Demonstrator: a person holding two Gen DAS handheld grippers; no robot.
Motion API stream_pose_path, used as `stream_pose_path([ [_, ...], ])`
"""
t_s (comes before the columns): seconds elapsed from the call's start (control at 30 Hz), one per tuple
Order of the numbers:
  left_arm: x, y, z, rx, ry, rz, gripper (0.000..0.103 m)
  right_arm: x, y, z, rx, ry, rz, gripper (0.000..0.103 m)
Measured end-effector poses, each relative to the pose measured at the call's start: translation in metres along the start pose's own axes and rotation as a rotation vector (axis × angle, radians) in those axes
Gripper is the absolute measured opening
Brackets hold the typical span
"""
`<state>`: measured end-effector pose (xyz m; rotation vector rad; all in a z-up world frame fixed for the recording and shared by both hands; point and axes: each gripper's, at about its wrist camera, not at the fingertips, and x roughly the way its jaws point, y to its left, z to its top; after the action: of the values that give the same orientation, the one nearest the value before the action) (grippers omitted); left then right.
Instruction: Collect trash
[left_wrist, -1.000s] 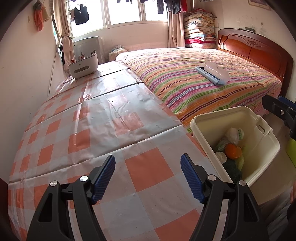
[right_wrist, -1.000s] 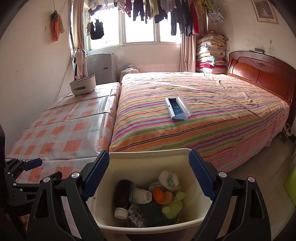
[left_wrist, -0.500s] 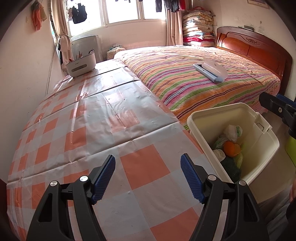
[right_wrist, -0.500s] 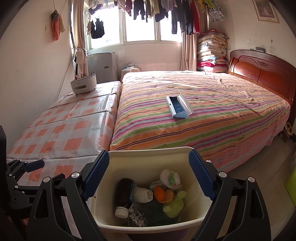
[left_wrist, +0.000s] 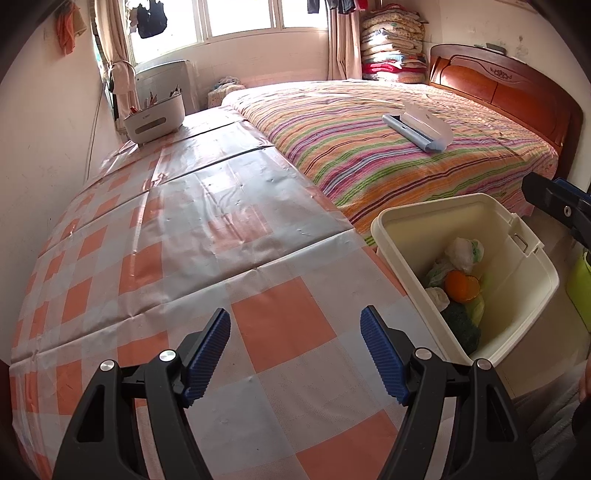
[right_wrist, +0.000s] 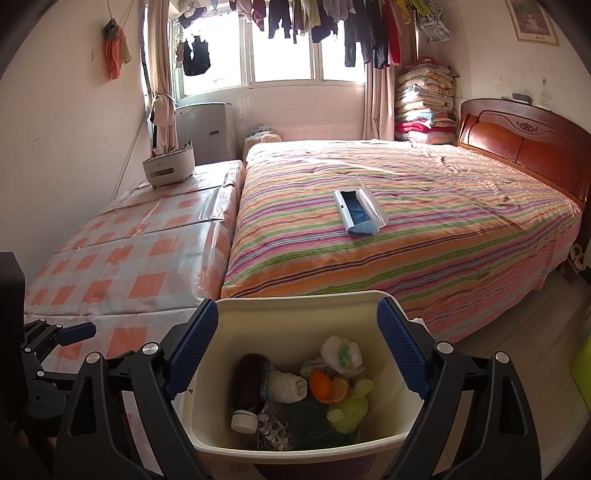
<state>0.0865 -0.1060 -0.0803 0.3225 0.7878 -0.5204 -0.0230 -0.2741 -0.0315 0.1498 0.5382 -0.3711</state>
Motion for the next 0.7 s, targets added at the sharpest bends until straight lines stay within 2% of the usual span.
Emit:
stream_pose_path([
  [0.13,-0.001,-0.002,-0.001,0.006,-0.002,-0.025,0.071,0.000,0.000,0.000,0.000,0.000,0.000,0.087],
  [0.33,-0.003,-0.014,-0.004,0.059,-0.017,-0.001,0.071,0.000,0.000,0.000,-0.001,0.001,-0.001,0.087],
  [0.7,-0.007,-0.022,-0.006,0.098,-0.044,0.013,0.071,0.001,0.001,-0.003,-0.007,0.003,0.002,0.087],
])
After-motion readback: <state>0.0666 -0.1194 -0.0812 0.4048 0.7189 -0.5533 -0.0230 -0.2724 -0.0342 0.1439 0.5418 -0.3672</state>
